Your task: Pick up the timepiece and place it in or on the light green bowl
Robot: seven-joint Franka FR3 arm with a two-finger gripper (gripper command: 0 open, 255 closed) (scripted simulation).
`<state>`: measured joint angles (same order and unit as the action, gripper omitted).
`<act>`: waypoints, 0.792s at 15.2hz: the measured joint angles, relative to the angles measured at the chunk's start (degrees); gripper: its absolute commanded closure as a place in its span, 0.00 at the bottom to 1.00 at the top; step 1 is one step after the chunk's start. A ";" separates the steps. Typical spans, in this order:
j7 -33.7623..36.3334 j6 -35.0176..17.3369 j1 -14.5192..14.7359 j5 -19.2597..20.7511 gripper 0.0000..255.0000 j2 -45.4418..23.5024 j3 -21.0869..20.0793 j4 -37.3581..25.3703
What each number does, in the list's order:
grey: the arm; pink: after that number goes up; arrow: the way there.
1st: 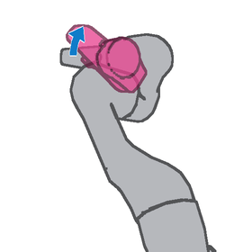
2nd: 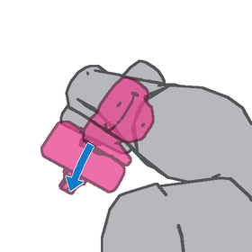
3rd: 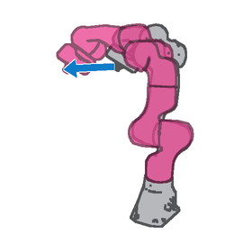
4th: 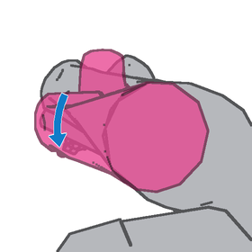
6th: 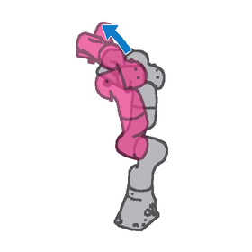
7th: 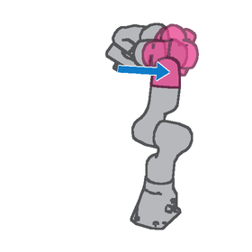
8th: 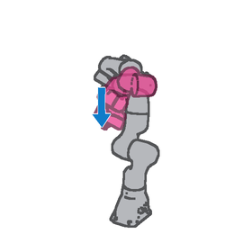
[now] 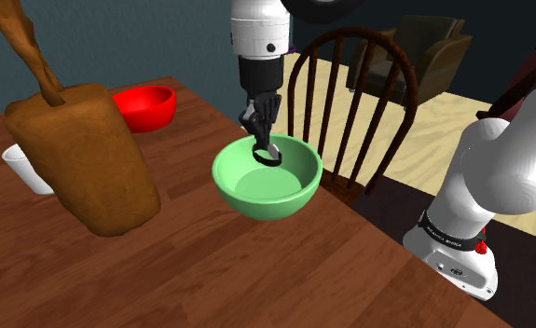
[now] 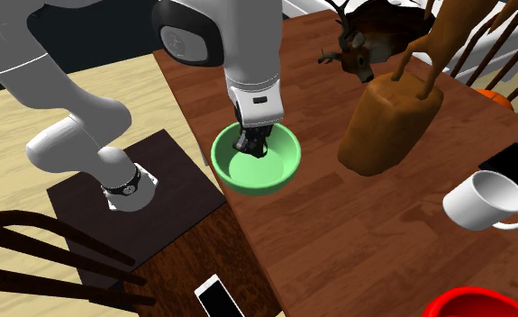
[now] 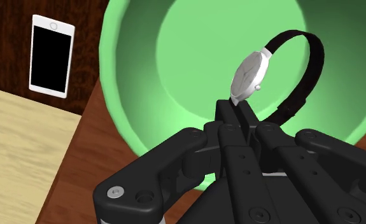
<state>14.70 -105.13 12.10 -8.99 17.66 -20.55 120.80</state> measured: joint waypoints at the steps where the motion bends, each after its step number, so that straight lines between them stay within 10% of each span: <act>1: 0.01 -0.10 0.01 -0.02 1.00 0.03 -0.02 0.12; 5: 0.01 -0.22 0.02 -0.03 1.00 0.05 -0.03 0.25; 6: 0.01 -0.22 0.02 -0.03 0.00 0.05 -0.03 0.25; 12: 0.01 -0.22 0.02 -0.03 0.00 0.05 -0.03 0.25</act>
<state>14.71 -105.35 12.13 -9.02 17.72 -20.57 121.05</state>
